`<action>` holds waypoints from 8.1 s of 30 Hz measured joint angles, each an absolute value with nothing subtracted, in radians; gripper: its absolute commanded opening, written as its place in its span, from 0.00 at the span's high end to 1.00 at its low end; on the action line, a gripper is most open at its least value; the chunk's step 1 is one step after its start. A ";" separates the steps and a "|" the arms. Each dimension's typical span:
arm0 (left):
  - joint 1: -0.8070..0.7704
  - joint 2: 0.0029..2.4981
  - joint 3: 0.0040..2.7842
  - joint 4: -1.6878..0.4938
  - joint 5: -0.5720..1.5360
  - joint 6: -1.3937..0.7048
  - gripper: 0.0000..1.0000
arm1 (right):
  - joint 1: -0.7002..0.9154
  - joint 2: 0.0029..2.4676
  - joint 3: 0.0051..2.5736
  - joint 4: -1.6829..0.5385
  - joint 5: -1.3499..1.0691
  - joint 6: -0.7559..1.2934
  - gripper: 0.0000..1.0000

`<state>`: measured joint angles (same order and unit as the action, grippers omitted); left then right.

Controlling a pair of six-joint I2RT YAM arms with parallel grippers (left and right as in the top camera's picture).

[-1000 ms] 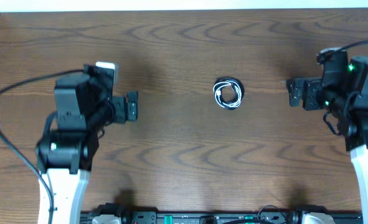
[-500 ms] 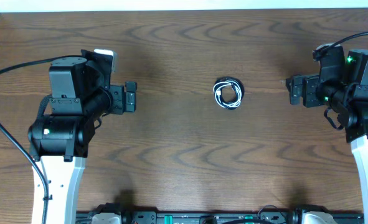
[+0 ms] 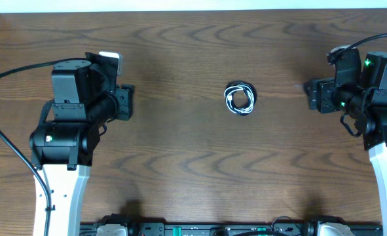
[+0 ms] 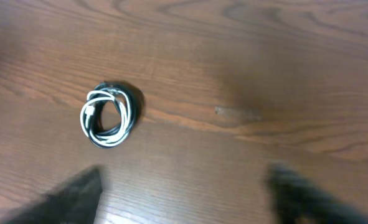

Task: Untangle cables

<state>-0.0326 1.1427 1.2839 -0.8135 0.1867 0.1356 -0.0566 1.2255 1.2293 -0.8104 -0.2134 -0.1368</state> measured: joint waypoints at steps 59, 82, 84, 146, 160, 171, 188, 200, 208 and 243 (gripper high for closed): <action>-0.419 1.777 1.284 -0.215 0.529 0.132 0.06 | -0.057 1.488 1.232 -0.707 -0.093 0.003 0.05; -0.482 2.027 1.284 -0.130 0.490 0.047 0.36 | -0.057 1.488 1.232 -0.804 -0.089 0.042 0.04; -0.496 2.029 1.284 -0.122 0.490 0.047 0.37 | -0.057 1.488 1.232 -0.807 -0.089 0.042 0.04; -0.560 2.085 1.284 -0.029 0.304 0.049 0.92 | -0.057 1.488 1.232 -0.865 -0.089 0.045 0.01; -0.560 2.011 1.284 -0.040 0.302 0.037 0.93 | -0.057 1.488 1.232 -0.870 -0.115 0.045 0.01; -0.540 1.799 1.286 -0.060 0.301 -0.056 0.93 | -0.054 1.488 1.232 -0.871 -0.358 0.048 0.28; -0.540 1.763 1.286 -0.018 0.477 -0.361 0.93 | 0.091 1.488 1.232 -0.770 -0.449 0.049 0.38; -0.540 1.634 1.286 -0.012 0.546 -0.408 0.92 | 0.091 1.542 1.232 -0.707 -0.464 0.052 0.36; -0.540 1.633 1.286 -0.021 0.572 -0.420 0.93 | 0.091 1.543 1.232 -0.682 -0.484 0.053 0.32; -0.274 1.514 1.288 -0.039 0.709 -0.498 0.92 | 0.013 1.544 1.230 -0.719 -0.100 0.068 0.99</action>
